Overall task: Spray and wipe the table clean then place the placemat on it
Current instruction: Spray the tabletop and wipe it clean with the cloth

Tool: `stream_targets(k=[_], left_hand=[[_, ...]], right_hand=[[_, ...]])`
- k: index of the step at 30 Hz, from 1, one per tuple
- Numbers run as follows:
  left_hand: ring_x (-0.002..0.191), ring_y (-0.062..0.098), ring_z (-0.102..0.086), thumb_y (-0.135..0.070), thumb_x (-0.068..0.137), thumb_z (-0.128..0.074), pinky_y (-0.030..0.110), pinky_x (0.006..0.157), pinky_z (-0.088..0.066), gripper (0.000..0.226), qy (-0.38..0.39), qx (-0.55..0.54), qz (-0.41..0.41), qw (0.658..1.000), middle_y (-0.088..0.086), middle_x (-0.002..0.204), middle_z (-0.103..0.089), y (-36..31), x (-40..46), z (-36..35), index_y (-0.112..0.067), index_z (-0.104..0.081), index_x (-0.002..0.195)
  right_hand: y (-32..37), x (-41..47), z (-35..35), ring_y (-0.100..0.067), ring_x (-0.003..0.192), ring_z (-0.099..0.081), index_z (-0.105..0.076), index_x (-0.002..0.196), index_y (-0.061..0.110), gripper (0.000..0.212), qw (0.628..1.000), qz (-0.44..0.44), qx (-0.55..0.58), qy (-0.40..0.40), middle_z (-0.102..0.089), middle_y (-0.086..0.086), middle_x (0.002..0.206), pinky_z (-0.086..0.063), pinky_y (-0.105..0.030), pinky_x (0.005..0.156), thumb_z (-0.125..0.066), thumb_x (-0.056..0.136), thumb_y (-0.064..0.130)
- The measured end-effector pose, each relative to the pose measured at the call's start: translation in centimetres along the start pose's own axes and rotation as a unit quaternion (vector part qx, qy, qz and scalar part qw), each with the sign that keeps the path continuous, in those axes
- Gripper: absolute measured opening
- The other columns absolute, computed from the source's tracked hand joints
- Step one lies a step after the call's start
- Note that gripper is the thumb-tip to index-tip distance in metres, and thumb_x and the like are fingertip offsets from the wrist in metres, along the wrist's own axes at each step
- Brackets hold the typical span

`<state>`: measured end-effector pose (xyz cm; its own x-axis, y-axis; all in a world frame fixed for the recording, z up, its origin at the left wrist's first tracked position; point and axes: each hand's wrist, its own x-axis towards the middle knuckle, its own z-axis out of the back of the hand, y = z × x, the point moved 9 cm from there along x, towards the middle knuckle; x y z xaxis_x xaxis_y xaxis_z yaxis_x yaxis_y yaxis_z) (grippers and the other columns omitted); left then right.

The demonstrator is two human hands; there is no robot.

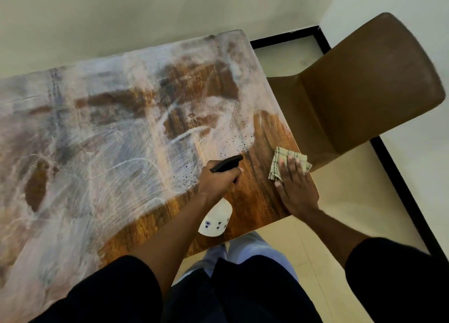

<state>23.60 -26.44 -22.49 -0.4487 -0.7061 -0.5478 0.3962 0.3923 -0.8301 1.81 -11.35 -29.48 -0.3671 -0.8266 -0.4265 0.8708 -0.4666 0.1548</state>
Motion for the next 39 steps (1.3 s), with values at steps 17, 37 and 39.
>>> stream_targets(k=[17,37,39], left_hand=[[0.042,0.014,-0.050,-0.010,0.088,-0.070,0.026,0.050,-0.046,0.021,-0.075,-0.039,0.018,0.996,0.030,0.074,-0.070,-4.3,4.5,-0.9,-0.028,-0.080,0.086],[0.042,0.011,-0.049,-0.004,0.096,-0.068,0.022,0.045,-0.045,0.041,-0.140,-0.058,0.021,0.988,0.026,0.076,-0.074,-5.7,6.7,-0.8,-0.028,-0.074,0.129],[0.042,0.009,-0.052,-0.005,0.096,-0.068,0.022,0.045,-0.045,0.040,-0.135,-0.056,0.018,0.989,0.024,0.076,-0.074,-5.7,6.6,-1.0,-0.031,-0.074,0.125]], right_hand=[[0.0,16.1,7.0,-0.026,0.155,0.024,0.013,0.163,0.024,0.068,0.996,0.084,-0.026,0.013,0.024,-0.004,0.169,0.005,-0.050,0.127,-0.021,0.109,0.048],[3.9,12.0,4.9,-0.025,0.157,0.020,0.009,0.164,0.026,0.070,0.977,0.211,-0.025,-0.011,0.018,-0.004,0.171,0.001,-0.055,0.127,-0.024,0.109,0.053],[3.5,8.0,3.4,-0.025,0.158,0.017,0.007,0.165,0.027,0.073,0.983,0.180,-0.006,-0.021,0.015,-0.003,0.172,0.002,-0.053,0.127,-0.029,0.107,0.055]])
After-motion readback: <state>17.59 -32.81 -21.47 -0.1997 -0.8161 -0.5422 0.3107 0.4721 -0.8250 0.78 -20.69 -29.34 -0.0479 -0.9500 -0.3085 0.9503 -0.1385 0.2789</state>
